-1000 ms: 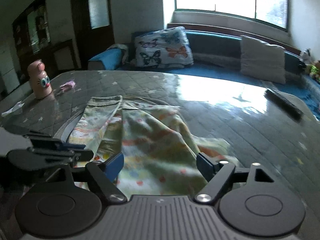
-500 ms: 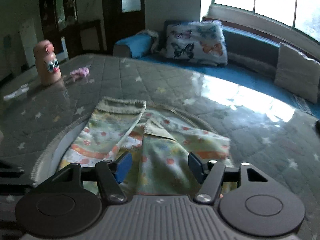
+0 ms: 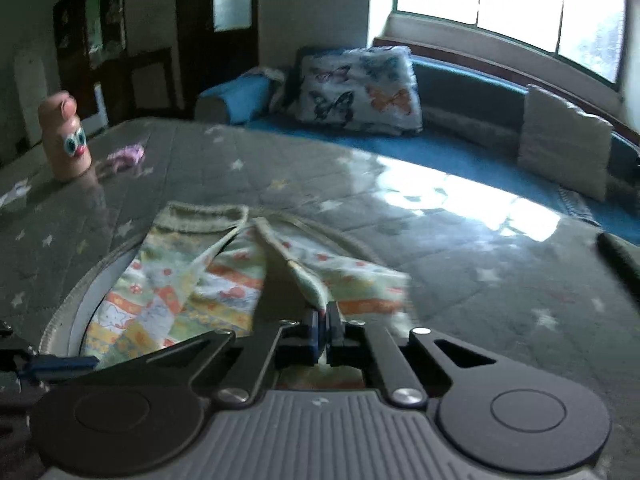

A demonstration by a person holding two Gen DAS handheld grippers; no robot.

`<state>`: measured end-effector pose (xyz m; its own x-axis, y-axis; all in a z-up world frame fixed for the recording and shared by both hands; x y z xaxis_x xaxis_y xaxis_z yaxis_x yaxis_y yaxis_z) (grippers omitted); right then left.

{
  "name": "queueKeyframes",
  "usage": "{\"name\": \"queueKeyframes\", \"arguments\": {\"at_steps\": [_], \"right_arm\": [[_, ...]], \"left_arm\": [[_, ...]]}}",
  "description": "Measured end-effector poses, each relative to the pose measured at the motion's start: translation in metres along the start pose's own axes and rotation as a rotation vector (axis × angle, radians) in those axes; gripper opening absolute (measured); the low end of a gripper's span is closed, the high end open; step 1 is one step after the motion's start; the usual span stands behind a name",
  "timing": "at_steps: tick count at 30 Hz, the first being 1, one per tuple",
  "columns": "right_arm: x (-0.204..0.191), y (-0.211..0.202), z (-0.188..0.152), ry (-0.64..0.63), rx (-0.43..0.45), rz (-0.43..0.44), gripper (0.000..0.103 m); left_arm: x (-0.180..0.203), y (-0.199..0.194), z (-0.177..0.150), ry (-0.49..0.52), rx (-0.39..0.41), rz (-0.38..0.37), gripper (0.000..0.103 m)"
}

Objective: Fold clothes

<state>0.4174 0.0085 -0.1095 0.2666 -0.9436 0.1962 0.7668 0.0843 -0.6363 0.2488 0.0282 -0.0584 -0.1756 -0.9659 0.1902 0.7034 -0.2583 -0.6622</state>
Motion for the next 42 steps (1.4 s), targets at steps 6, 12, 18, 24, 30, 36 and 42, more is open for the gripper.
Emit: {"name": "queueKeyframes", "arguments": {"at_steps": [6,12,18,24,30,36,42], "right_arm": [[0.055,-0.047,-0.009,0.076,0.059,-0.096,0.002],[0.116,-0.101,-0.034,0.170,0.099,-0.200,0.002],[0.170,-0.146,-0.080,0.270,0.108,-0.321,0.002],[0.219,-0.179,-0.147,0.404,0.044,-0.444,0.002],[0.241,-0.189,-0.215,0.506,-0.060,-0.508,0.005],[0.253,-0.194,-0.258,0.592,-0.126,-0.558,0.014],[0.253,-0.192,-0.246,0.583,-0.097,-0.554,0.035]], "left_arm": [[-0.002,-0.015,-0.004,-0.017,0.029,0.017,0.002],[-0.006,-0.040,-0.011,-0.030,0.063,0.032,0.002],[-0.011,-0.073,-0.024,-0.040,0.092,0.056,0.000],[-0.014,-0.099,-0.041,-0.055,0.098,0.055,0.000],[-0.005,-0.096,-0.036,-0.023,0.093,0.048,0.003],[0.004,-0.074,-0.015,0.026,0.087,0.066,0.045],[0.010,-0.039,0.004,0.088,0.066,0.096,0.054]]}}
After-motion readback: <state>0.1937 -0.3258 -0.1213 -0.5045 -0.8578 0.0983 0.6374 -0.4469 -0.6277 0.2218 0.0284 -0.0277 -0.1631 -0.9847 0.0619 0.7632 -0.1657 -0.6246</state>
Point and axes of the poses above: each gripper's, at about its wrist camera, not at the fingertips, and y roughly the way its jaws point, x to its right, z to its top, the point moved 10 cm from there along y, roughly the way its jaws point, and after that the axes turned 14 degrees about -z, right-handed, at the moved point
